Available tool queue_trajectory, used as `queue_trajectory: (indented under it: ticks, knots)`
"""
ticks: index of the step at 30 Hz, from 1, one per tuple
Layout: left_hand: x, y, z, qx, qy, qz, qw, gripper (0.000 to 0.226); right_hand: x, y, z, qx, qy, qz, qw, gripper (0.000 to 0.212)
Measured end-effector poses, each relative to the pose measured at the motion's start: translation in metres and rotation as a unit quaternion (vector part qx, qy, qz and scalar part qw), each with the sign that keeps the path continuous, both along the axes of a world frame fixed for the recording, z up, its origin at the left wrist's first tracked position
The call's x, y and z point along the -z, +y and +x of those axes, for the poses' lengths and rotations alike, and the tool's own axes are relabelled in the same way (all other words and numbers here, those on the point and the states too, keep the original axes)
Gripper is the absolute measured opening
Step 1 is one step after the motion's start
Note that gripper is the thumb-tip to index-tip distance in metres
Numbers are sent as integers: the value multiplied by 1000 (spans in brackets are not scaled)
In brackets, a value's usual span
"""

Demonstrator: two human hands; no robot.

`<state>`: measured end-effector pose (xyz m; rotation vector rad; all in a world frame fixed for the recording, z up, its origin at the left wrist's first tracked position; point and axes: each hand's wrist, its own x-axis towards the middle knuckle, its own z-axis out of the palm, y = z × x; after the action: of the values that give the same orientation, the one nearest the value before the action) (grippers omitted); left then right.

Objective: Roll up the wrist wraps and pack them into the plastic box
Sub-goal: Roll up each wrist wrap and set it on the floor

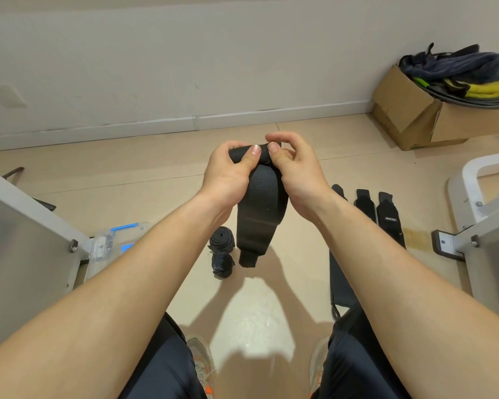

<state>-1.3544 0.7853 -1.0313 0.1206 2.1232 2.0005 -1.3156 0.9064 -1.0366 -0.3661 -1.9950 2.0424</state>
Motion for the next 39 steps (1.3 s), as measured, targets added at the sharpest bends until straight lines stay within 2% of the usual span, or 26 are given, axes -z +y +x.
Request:
queue_trajectory:
  ticks: [2,6,8,10,13,17,19,21,23,25,27,30,34,38,39]
  knots:
    - [1,-4,-3,6,7,10,1000,12,0,-1,-1,-19,-51,-37,998,18]
    - [1,-7,-2,17,32,25,999,17,4,-4,-2,-56,-106,109,987,47]
    - [2,-6,1,26,40,28,998,19,2,-9,-2,-42,-96,104,989,56]
    - [2,-5,3,39,50,23,998,22,2,-11,-2,-19,-78,84,993,50]
    - [2,-6,3,64,51,23,996,24,4,-10,-4,3,-53,58,997,28]
    - [1,-4,1,77,-16,39,996,21,5,-8,-5,22,-28,96,995,18]
    - [0,0,2,47,-66,21,996,50,6,-8,-5,22,-17,130,991,15]
    - [0,1,3,25,-61,-32,997,73,7,-10,-4,13,-15,143,990,15]
    - [4,2,4,1,-20,-48,999,57,6,-13,-3,7,-17,136,991,17]
    - [7,3,2,-13,12,-44,999,35,7,-15,-3,4,-20,105,994,16]
    - [9,1,0,-18,40,-37,998,24,9,-13,-4,0,-33,34,999,14]
    - [8,-2,-1,-5,71,-16,997,8,8,-11,-5,-7,-69,-57,996,24]
    - [3,-6,-2,37,52,52,997,16,5,-10,-4,-26,-26,-89,995,25]
    - [-5,-15,-10,107,-52,159,980,17,0,0,4,-76,10,-208,975,25]
    - [-5,-17,-11,121,-77,169,975,25,0,1,5,-84,6,-218,972,23]
